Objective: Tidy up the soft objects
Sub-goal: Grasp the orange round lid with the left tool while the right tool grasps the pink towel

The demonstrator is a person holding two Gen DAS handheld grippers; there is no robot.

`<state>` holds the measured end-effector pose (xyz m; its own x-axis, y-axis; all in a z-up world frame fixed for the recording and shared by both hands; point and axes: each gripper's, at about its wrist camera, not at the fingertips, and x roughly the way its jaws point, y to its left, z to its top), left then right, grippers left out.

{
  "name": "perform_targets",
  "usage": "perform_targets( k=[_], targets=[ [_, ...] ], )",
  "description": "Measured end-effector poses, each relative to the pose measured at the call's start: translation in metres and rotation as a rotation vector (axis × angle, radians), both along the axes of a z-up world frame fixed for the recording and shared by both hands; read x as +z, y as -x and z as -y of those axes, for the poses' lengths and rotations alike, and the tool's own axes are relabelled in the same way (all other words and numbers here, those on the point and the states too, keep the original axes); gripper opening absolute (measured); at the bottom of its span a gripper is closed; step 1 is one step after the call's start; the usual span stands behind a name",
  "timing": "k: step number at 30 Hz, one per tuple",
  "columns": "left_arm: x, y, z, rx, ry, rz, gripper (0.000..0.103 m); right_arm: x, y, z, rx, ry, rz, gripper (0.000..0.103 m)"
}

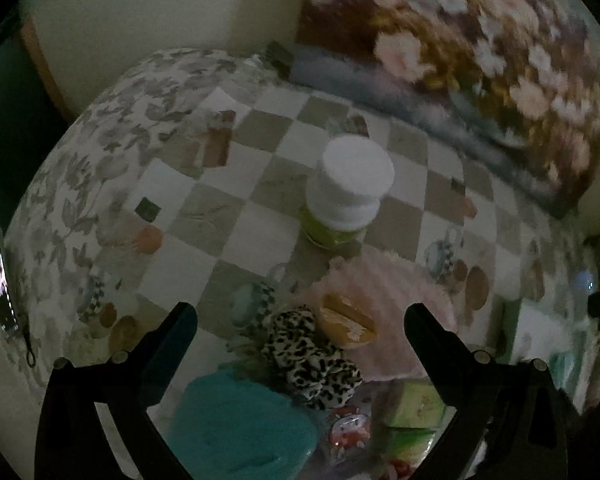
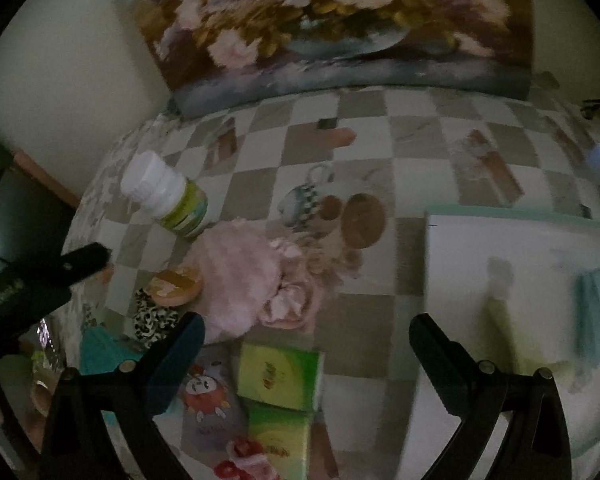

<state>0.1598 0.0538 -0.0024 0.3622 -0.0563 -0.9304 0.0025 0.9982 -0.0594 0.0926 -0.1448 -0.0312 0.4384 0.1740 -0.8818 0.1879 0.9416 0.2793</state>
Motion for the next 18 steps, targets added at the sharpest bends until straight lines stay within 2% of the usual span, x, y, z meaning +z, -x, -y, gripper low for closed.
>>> perform_targets(
  k=[5,7,11,13,18],
  targets=[
    [-0.015,-0.009,0.017,-0.024,0.000,-0.036,0.102,-0.019,-0.013,-0.010,0.034,-0.031,-0.017,0.101],
    [-0.020,-0.013,0.020,-0.030,-0.017,-0.046,0.101,-0.025,-0.017,-0.013,0.046,-0.039,-0.024,0.095],
    [-0.031,-0.021,0.021,-0.040,-0.023,-0.081,0.083,-0.031,-0.024,-0.020,0.070,-0.047,-0.018,0.086],
    [-0.034,-0.023,0.022,-0.051,-0.015,-0.093,0.083,-0.032,-0.028,-0.024,0.084,-0.058,-0.007,0.081],
    [-0.039,-0.023,0.027,-0.092,-0.021,-0.106,0.083,-0.035,-0.033,-0.022,0.099,-0.033,-0.008,0.076]
  ],
)
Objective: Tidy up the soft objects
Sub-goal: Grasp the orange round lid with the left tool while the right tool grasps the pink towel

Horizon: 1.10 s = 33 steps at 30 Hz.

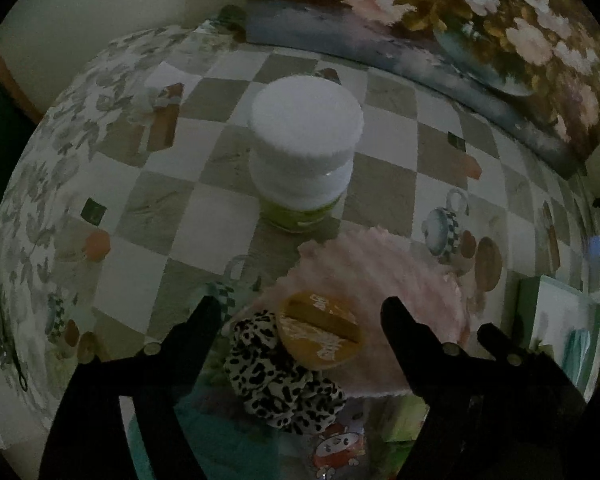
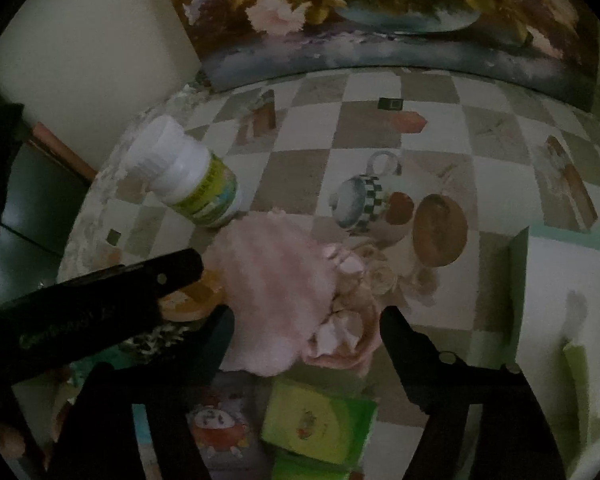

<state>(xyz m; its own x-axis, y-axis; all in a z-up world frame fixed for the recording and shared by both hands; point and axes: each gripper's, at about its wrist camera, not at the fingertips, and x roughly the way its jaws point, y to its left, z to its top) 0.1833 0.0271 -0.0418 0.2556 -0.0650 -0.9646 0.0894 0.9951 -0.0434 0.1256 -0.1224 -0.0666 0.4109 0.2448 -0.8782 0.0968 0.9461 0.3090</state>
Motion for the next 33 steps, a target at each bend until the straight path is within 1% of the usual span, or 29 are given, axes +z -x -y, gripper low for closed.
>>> perform_targets(
  k=[5,7,11,15,17,20,24,26,30,31,32,33],
  targets=[
    [0.000,0.001,0.001,-0.005,-0.007,-0.003,0.083,0.000,0.005,0.031,-0.087,-0.027,0.008,0.073],
    [-0.001,0.002,0.003,-0.017,-0.012,-0.006,0.083,-0.003,0.005,0.035,-0.098,-0.034,-0.001,0.067],
    [-0.005,0.002,0.012,-0.056,-0.045,-0.012,0.083,-0.012,0.002,0.026,-0.063,-0.015,-0.037,0.060],
    [-0.004,0.003,0.017,-0.086,-0.067,-0.007,0.082,-0.019,0.003,0.016,-0.029,0.008,-0.052,0.053],
    [-0.002,0.004,0.020,-0.102,-0.074,0.000,0.076,-0.019,0.003,0.014,-0.018,0.008,-0.052,0.051],
    [0.000,0.005,0.023,-0.116,-0.075,0.009,0.075,-0.016,0.003,0.019,-0.025,-0.006,-0.042,0.050],
    [-0.004,0.008,0.028,-0.146,-0.088,0.000,0.073,-0.012,0.007,0.032,-0.059,-0.020,-0.030,0.050],
    [-0.007,0.008,0.030,-0.162,-0.097,-0.013,0.065,-0.012,0.007,0.038,-0.075,-0.028,-0.032,0.050],
    [-0.012,0.010,0.033,-0.179,-0.122,-0.024,0.060,-0.011,0.004,0.050,-0.111,-0.037,-0.038,0.050],
    [-0.013,0.010,0.034,-0.180,-0.133,-0.024,0.055,-0.011,0.006,0.053,-0.119,-0.039,-0.040,0.050],
    [-0.013,0.010,0.034,-0.179,-0.139,-0.025,0.053,-0.012,0.008,0.055,-0.127,-0.041,-0.045,0.050],
    [-0.014,0.011,0.034,-0.180,-0.139,-0.026,0.053,-0.014,0.008,0.057,-0.130,-0.045,-0.052,0.050]
  ],
)
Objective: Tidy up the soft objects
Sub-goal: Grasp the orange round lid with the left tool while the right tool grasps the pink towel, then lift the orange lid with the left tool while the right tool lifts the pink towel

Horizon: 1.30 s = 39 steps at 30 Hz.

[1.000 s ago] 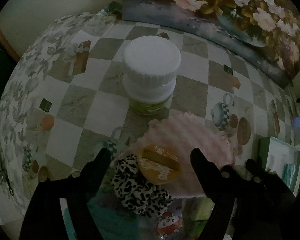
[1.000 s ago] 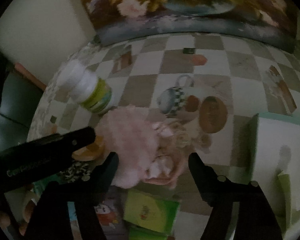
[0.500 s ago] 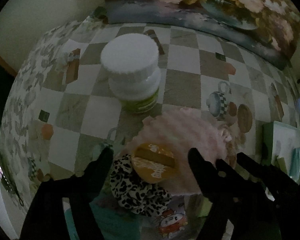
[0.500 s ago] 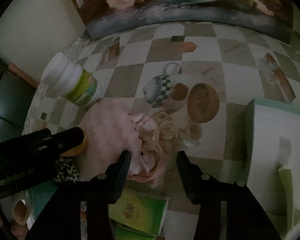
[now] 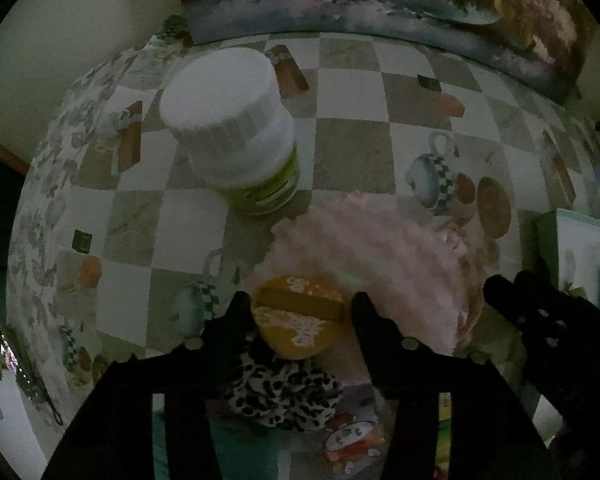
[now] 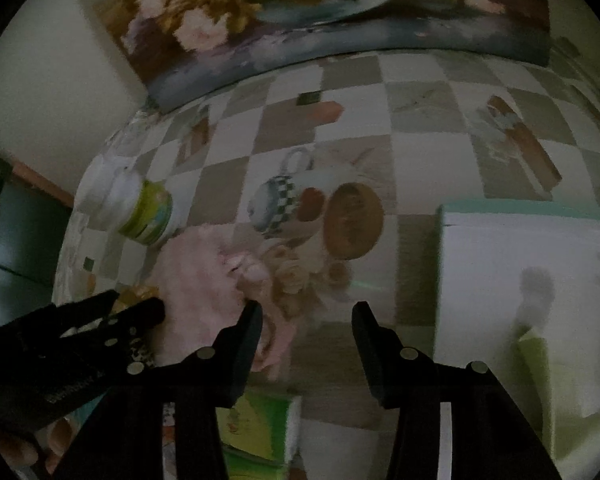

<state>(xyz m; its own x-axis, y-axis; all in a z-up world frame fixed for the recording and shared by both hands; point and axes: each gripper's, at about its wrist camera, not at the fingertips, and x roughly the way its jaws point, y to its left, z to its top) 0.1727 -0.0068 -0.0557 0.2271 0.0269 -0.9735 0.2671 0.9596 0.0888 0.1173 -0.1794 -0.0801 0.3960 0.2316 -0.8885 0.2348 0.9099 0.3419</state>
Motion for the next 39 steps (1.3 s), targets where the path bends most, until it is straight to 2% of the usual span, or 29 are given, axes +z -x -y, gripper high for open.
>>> perform_targets(
  k=[4,9,14,20,22,24,33,39],
  targets=[
    [0.003,-0.001,-0.002,-0.001,0.010,0.005,0.053,-0.006,-0.003,-0.007,0.016,0.000,-0.016,0.050],
    [0.009,-0.003,-0.007,0.030,0.052,0.013,0.053,-0.008,-0.005,-0.031,0.089,0.021,-0.015,0.050],
    [0.011,-0.008,-0.014,0.055,0.066,0.020,0.053,-0.010,-0.006,-0.049,0.141,0.057,-0.006,0.047],
    [0.015,-0.009,-0.019,0.078,0.074,0.026,0.053,-0.010,-0.006,-0.063,0.185,0.102,0.017,0.027],
    [0.016,-0.009,-0.020,0.086,0.078,0.030,0.053,-0.011,-0.006,-0.064,0.190,0.114,0.017,0.013],
    [0.018,-0.009,-0.023,0.095,0.086,0.035,0.053,-0.012,-0.006,-0.062,0.185,0.121,0.015,0.010],
    [0.026,-0.008,-0.027,0.122,0.098,0.059,0.053,-0.011,0.002,-0.036,0.118,0.135,0.011,0.008],
    [0.033,-0.007,-0.028,0.127,0.109,0.077,0.053,0.004,0.001,-0.022,0.090,0.127,0.041,0.007]
  ],
)
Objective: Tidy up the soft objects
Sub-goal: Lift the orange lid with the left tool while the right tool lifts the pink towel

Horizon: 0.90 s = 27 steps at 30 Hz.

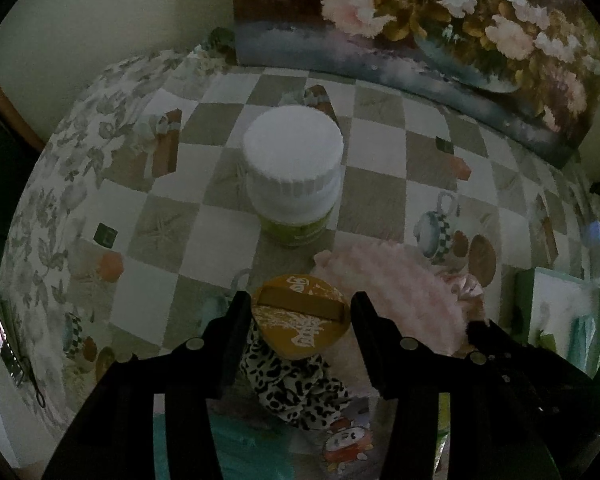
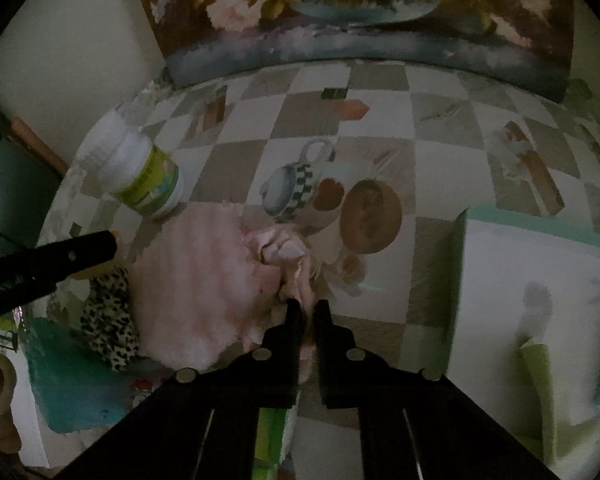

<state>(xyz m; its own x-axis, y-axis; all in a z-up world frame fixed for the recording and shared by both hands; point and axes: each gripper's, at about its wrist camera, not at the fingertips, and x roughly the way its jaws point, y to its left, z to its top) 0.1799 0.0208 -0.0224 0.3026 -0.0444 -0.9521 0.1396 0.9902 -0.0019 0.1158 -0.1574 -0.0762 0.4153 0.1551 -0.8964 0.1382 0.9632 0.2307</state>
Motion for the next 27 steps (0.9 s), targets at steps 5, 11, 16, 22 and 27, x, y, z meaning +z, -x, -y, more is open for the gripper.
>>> perform_targets(
  k=[5,11,16,22,27],
  targets=[
    [0.018,0.002,-0.003,0.013,0.014,0.045,0.053,0.021,0.011,0.017,-0.042,-0.029,0.053,0.006],
    [0.049,0.007,-0.005,0.022,0.033,0.122,0.053,0.055,0.014,0.027,-0.083,-0.054,0.140,0.006],
    [0.074,0.015,-0.006,0.019,0.061,0.182,0.053,0.087,0.027,0.034,-0.111,-0.057,0.215,0.006],
    [0.106,0.027,-0.006,0.019,0.088,0.263,0.053,0.130,0.046,0.041,-0.139,-0.041,0.317,0.006],
    [0.126,0.039,0.003,0.002,0.109,0.315,0.053,0.162,0.067,0.048,-0.174,-0.014,0.384,0.007]
  ],
)
